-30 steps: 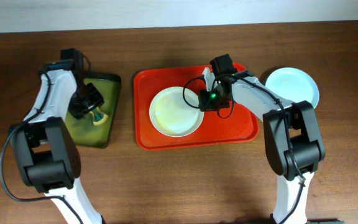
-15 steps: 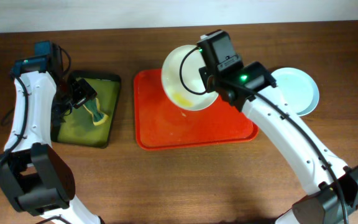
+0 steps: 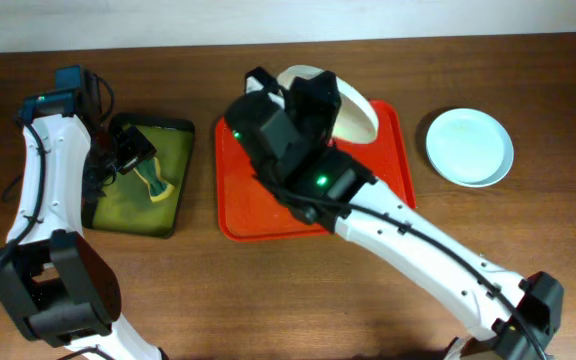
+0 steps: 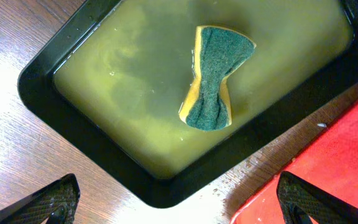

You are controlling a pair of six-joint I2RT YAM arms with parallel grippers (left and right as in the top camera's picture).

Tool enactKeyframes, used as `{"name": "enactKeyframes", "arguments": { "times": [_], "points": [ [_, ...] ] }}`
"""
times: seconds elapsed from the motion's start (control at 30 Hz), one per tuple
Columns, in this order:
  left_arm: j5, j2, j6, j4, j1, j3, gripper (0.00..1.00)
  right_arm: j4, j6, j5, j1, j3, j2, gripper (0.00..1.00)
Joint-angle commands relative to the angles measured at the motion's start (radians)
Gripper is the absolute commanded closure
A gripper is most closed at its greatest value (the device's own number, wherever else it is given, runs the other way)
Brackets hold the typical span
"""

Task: Clean dirty plates on tray and stack at the side
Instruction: 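Lift the cream plate and stack it on the plate pile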

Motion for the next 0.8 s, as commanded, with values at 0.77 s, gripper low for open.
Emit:
{"name": "enactKeyframes", "arguments": {
  "times": [0.77],
  "points": [
    [0.007, -0.005, 0.002, -0.002, 0.003, 0.008, 0.01, -0.308, 1.082, -1.373, -1.364, -0.219, 0.053, 0.96]
  ]
}}
